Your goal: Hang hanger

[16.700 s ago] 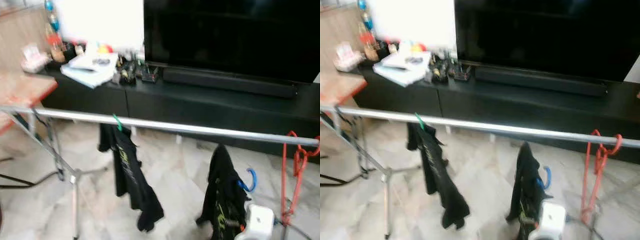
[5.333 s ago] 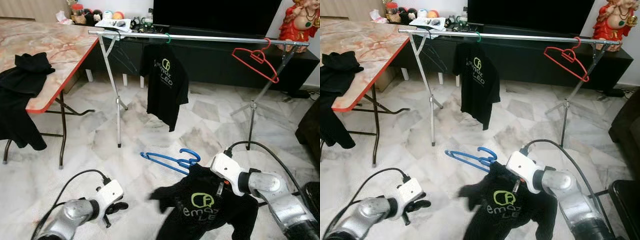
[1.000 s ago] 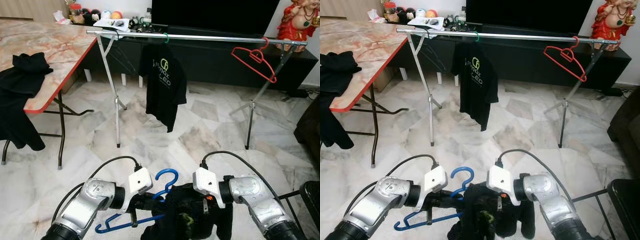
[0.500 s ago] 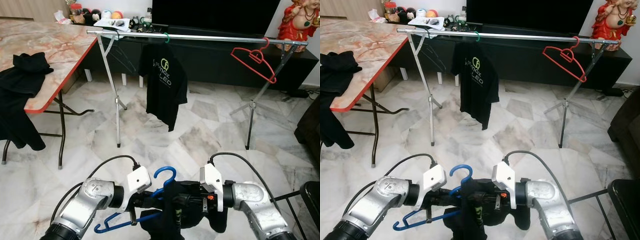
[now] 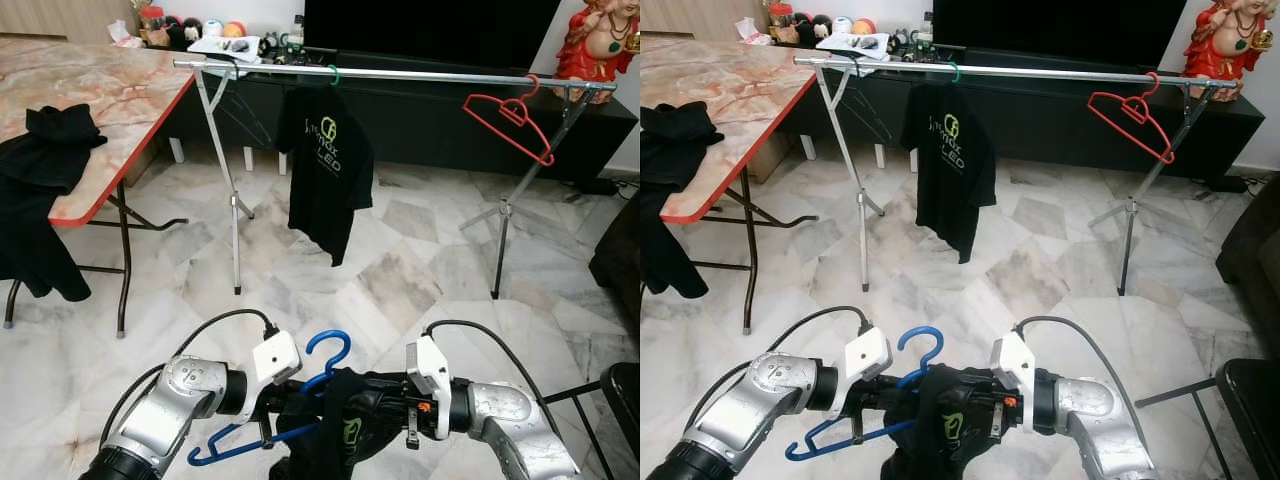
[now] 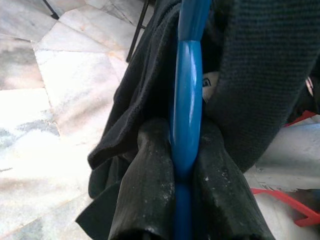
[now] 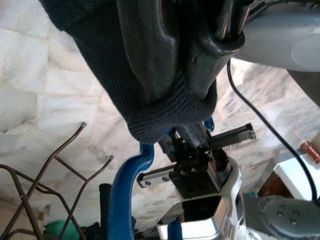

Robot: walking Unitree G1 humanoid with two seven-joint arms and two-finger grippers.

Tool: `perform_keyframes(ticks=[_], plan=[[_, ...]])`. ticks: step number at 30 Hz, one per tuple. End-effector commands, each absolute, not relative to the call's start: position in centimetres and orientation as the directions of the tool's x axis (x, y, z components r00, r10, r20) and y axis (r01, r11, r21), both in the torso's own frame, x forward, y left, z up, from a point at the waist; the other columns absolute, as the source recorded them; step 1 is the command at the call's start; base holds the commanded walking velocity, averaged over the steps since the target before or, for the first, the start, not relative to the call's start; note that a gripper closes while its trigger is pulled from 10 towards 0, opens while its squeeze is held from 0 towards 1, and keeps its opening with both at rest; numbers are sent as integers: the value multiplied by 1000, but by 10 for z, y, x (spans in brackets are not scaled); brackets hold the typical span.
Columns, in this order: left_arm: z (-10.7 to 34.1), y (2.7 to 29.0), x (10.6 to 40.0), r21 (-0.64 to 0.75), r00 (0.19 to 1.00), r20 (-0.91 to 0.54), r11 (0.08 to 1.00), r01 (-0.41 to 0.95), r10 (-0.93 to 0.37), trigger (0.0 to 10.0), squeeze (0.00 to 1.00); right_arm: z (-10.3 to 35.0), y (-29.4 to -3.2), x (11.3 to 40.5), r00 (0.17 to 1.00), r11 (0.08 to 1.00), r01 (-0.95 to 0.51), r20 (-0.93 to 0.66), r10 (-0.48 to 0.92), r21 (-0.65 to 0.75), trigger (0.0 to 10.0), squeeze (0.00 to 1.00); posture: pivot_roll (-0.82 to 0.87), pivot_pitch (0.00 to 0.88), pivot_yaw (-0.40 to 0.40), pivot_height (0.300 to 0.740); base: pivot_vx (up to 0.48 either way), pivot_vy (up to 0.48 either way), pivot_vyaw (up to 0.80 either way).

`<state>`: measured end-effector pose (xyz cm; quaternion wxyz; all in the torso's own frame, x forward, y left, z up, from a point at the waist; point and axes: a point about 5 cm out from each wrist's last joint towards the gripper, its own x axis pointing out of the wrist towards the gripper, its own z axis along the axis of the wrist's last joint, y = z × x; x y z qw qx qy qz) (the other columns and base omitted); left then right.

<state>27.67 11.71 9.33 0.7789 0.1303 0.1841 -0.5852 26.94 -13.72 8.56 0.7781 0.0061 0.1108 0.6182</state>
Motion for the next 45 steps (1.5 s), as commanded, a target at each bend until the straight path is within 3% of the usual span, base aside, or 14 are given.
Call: perform_keyframes(ticks=[1,6,22,38,42,45], plan=[[94,117,276,-22,248,-424,284,959,-871,0,0,95,-137,272,238,252,-958,-108,965,135,0,0,-11,95,-72,721,0,0,0],[94,117,276,-25,250,-421,286,958,-872,0,0,104,-138,278,306,305,-939,-21,952,161,0,0,-11,88,-74,721,0,0,0],[94,117,274,-31,266,-406,304,952,-874,0,0,99,-138,265,350,331,-910,37,936,250,0,0,-15,110,-75,721,0,0,0],[98,132,270,-38,251,-423,294,955,-871,0,0,98,-145,265,580,539,-796,95,809,276,0,0,-14,120,-24,721,0,0,0],[97,137,270,-34,277,-425,321,946,-862,0,0,107,-160,274,731,686,-676,133,669,269,0,0,-15,126,-21,721,0,0,0],[96,140,271,-31,296,-426,341,939,-855,0,0,110,-166,276,785,738,-617,144,603,273,0,0,-15,127,-20,721,0,0,0]])
